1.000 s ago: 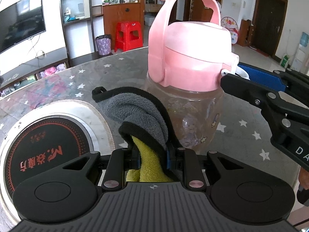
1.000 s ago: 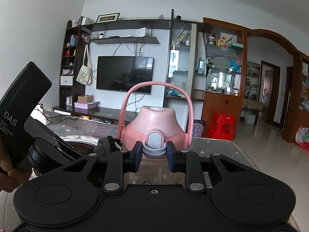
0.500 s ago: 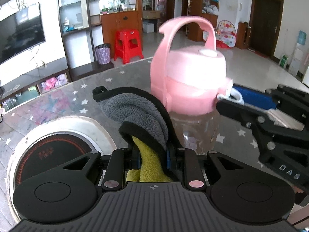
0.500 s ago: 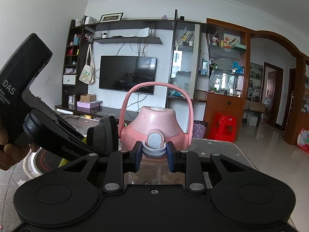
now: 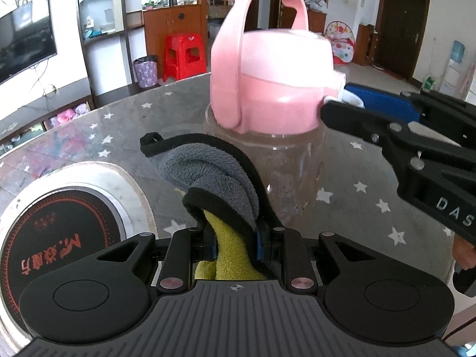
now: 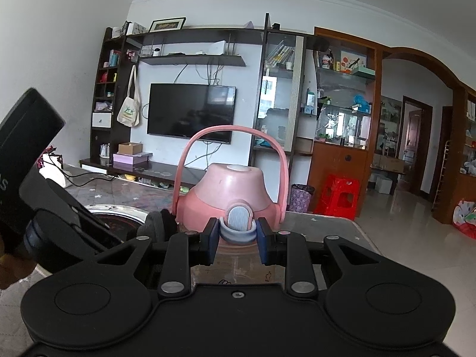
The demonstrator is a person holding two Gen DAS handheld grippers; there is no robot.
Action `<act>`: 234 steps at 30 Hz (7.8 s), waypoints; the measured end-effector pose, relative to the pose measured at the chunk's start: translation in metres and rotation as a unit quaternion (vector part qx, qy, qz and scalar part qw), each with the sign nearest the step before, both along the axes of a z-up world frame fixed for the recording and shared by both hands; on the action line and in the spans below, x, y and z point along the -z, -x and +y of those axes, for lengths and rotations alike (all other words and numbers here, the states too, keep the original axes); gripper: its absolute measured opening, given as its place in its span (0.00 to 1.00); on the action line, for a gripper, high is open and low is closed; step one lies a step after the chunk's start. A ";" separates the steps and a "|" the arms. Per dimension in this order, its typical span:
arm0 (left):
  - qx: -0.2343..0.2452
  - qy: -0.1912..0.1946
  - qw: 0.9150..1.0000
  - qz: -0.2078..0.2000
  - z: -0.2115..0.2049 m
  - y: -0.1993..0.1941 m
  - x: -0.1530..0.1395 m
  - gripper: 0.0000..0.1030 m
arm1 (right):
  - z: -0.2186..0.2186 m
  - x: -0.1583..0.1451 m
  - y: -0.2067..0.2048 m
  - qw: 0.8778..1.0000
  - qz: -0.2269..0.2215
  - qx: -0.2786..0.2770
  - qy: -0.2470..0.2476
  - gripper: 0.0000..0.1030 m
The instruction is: Clean container
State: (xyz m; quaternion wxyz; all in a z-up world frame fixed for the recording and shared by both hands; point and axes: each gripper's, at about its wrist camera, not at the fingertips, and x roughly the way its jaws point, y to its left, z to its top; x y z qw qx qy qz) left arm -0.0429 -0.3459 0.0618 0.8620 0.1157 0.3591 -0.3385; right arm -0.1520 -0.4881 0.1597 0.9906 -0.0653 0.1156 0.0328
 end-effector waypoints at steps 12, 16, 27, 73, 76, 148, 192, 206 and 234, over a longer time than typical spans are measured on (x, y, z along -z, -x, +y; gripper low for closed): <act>-0.010 0.002 1.000 0.019 0.003 -0.002 0.012 0.21 | -0.001 -0.001 -0.009 1.000 -0.005 0.003 -0.006 0.28; -0.013 0.003 1.000 0.023 0.004 -0.002 0.014 0.21 | -0.001 -0.001 -0.009 1.000 -0.006 0.004 -0.006 0.28; -0.010 0.021 0.999 -0.023 0.008 0.002 -0.027 0.21 | -0.004 0.001 -0.010 1.000 -0.007 0.004 -0.011 0.28; -0.029 0.023 0.999 0.000 0.014 0.000 -0.017 0.21 | 0.008 -0.001 -0.012 1.000 -0.014 0.003 -0.008 0.28; -0.028 0.029 0.999 -0.015 0.016 0.000 -0.030 0.21 | 0.009 -0.002 -0.012 1.000 -0.014 0.003 -0.007 0.28; -0.078 0.030 0.996 0.021 0.036 0.015 -0.002 0.46 | -0.043 -0.003 0.009 0.997 -0.006 0.076 -0.031 0.64; -0.174 0.059 0.983 0.023 0.102 0.048 0.005 0.61 | -0.053 0.048 0.000 0.991 0.078 0.089 -0.059 0.84; -0.219 0.050 0.974 0.015 0.127 0.044 0.008 0.63 | -0.060 0.053 0.003 0.990 0.093 0.097 -0.049 0.86; -0.306 0.020 0.952 0.006 0.182 0.025 0.025 0.63 | -0.083 0.056 -0.002 0.987 0.106 0.119 -0.034 0.86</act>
